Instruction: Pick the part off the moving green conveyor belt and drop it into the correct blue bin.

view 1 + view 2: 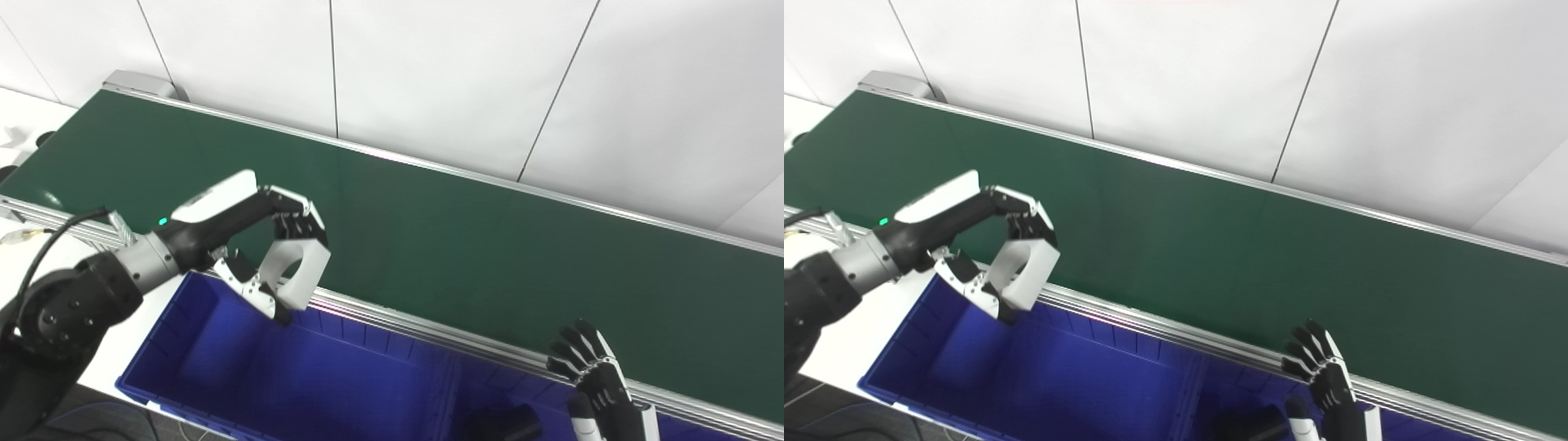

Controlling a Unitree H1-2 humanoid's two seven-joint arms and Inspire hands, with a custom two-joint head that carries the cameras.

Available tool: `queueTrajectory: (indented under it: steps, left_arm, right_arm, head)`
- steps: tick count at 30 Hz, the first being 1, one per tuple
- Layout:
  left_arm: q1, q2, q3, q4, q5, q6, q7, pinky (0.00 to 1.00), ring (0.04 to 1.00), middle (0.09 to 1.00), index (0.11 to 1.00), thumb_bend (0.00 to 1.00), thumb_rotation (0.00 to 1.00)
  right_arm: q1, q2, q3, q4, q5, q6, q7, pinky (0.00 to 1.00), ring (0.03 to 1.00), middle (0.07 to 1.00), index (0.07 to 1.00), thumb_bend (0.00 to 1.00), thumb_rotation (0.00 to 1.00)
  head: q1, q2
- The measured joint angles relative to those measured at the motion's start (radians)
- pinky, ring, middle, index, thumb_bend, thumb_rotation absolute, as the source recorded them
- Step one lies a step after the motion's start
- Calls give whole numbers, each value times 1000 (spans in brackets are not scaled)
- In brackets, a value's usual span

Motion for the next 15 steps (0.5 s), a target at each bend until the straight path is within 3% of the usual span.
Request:
queueTrajectory:
  steps: [3, 15]
  left_arm:
    - [18, -17, -22, 16, 20, -4, 3, 450, 457, 490, 489, 503, 0]
    - [79, -92, -118, 227, 204, -51, 52, 422, 420, 463, 515, 502, 0]
  right_arm:
    - [-1, 0, -2, -1, 2, 4, 3, 703, 800, 855, 903, 612, 795]
    - [3, 0, -8, -20, 12, 23, 12, 706, 799, 848, 900, 612, 778]
  head:
    - [3, -2]
    - [8, 12]
